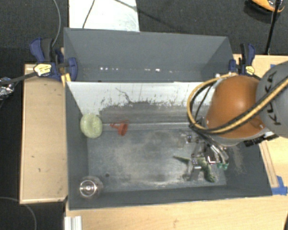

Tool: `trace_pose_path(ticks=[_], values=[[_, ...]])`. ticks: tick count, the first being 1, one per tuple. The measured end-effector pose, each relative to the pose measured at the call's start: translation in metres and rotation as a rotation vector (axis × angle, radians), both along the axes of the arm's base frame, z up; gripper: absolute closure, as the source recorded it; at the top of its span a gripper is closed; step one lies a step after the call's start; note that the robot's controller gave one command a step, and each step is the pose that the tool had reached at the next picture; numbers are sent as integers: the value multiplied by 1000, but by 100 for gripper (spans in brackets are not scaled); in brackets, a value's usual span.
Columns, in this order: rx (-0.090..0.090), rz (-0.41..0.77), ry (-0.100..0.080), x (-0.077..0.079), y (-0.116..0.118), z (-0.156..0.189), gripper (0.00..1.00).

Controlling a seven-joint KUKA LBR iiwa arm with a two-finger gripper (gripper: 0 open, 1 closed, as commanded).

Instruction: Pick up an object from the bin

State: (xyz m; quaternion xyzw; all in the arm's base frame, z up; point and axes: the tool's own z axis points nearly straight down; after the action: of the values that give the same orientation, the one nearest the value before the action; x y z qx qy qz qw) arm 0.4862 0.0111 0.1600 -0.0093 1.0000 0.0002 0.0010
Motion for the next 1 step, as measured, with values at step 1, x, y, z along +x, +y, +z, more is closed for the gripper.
trace_pose_path(ticks=[1], values=[[1, -49, -4, 11, -20, -43, 0]])
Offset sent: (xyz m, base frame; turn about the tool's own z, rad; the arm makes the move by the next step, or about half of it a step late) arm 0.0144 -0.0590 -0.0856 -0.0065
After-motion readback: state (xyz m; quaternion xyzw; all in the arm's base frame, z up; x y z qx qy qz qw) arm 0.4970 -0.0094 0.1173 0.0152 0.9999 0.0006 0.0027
